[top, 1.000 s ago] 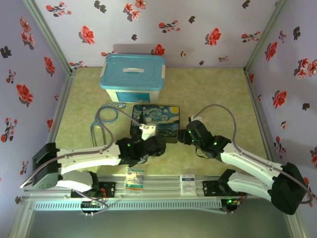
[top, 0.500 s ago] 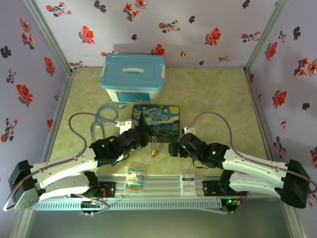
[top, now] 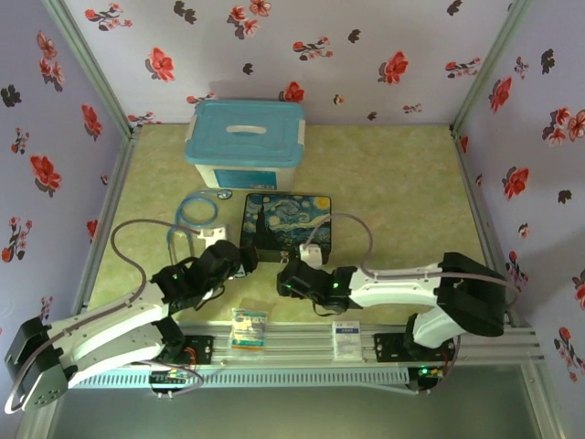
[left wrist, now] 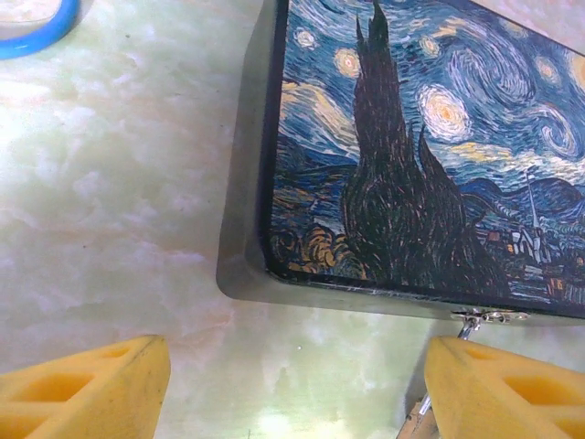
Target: Unlock the padlock with the key
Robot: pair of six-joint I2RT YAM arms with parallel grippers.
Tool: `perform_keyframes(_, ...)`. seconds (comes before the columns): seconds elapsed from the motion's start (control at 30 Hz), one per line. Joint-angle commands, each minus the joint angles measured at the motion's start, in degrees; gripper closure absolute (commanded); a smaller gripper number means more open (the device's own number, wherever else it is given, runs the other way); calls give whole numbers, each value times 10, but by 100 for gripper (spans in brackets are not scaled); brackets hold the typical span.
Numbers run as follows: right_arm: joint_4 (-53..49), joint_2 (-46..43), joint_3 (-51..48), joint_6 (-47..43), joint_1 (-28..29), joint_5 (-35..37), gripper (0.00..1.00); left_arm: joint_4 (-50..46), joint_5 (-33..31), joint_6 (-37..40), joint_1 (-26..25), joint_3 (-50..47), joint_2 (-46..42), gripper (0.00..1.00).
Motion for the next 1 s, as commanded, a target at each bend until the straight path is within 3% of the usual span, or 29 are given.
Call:
perform_keyframes(0.0, -24, 30, 39, 61, 16, 40, 27, 28, 9, 23, 14, -13, -35, 27)
perform_keyframes(0.2, -78, 56, 74, 98, 29, 78, 35, 23, 28, 42, 31, -22, -70, 27)
perform_keyframes(0.73, -30, 115, 66, 154, 41, 87, 40, 59, 58, 20, 37, -74, -125, 27)
perform_keyframes(0.97, -34, 118, 64, 159, 40, 109, 48, 63, 58, 17, 37, -83, -132, 27)
